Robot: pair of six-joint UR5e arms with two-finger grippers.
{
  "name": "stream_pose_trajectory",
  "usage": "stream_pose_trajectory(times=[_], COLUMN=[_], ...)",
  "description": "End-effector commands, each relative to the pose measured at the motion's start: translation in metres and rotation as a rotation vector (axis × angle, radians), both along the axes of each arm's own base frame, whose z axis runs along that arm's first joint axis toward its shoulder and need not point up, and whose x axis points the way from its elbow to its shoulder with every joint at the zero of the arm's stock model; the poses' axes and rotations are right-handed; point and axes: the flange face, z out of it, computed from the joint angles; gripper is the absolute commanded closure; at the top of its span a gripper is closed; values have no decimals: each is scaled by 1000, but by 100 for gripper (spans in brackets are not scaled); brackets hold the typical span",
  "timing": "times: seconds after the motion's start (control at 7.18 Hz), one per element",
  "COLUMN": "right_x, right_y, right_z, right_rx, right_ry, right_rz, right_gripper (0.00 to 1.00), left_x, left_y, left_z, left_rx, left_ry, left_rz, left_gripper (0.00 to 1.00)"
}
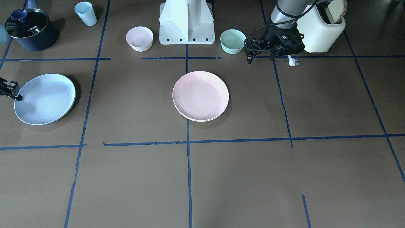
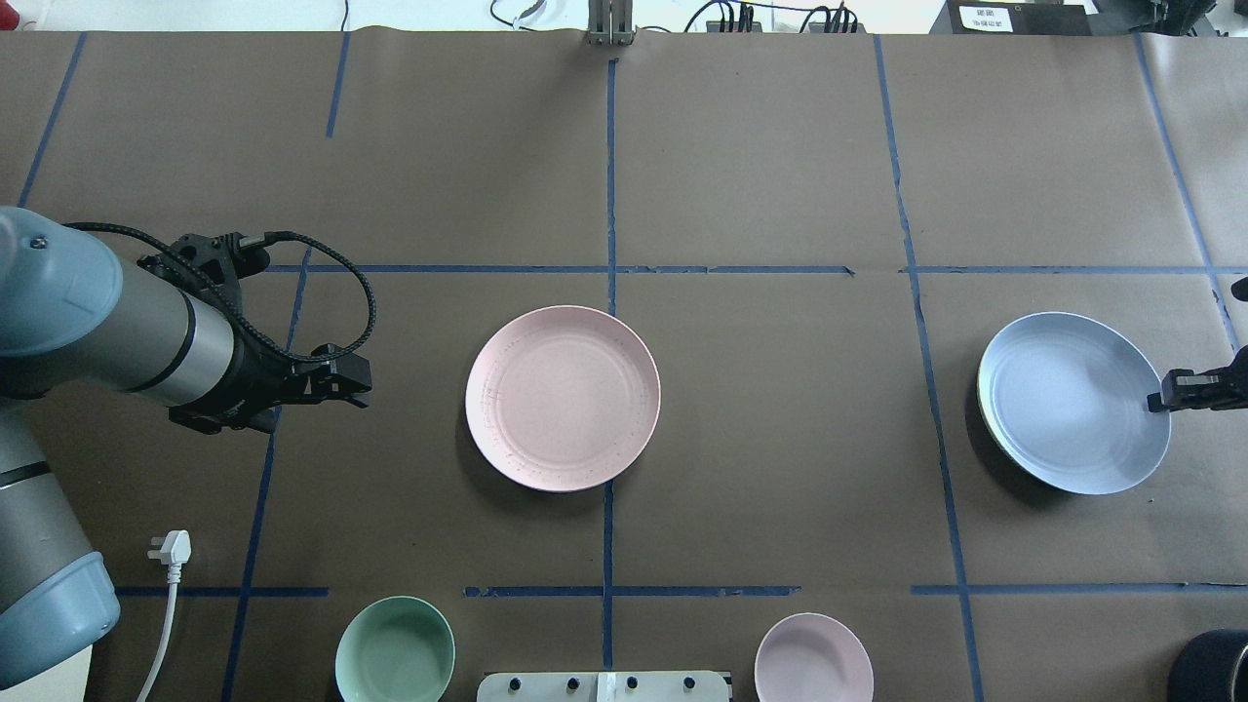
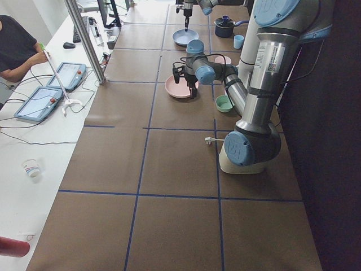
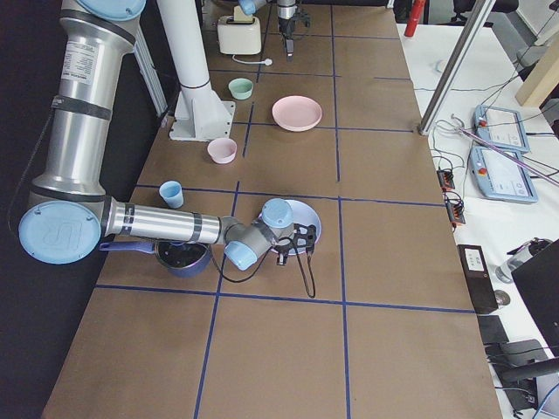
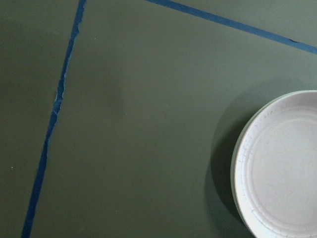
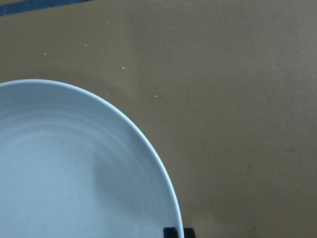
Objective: Stack three plates with pink and blue
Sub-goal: 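Grasp and lift the light blue plate with the right gripper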
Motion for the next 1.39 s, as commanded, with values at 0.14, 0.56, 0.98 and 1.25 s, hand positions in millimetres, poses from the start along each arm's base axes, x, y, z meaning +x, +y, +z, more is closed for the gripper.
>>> stream_pose_trajectory(times=[0.14,0.56,0.98,1.25], right_x=[8,-27,-134,-231], right_y=[-21,-80,-107,-81], right_z=[-54,-190,-294,-369], right_rx=[-7,-39,-41,-34], right_ry=[-140,-337,-384,-303], right_rz=[56,134,147,130], right_gripper=[100,100,100,100], left_x=[-50,-137,-214,-265], left_y=[-9,-37,-81,-104], left_z=[58,115,171,233], left_rx=[94,257,277,294], left_ry=[-111,-240,-188,-213], left_rz=[62,157,250,302], left_gripper=[0,0,0,0])
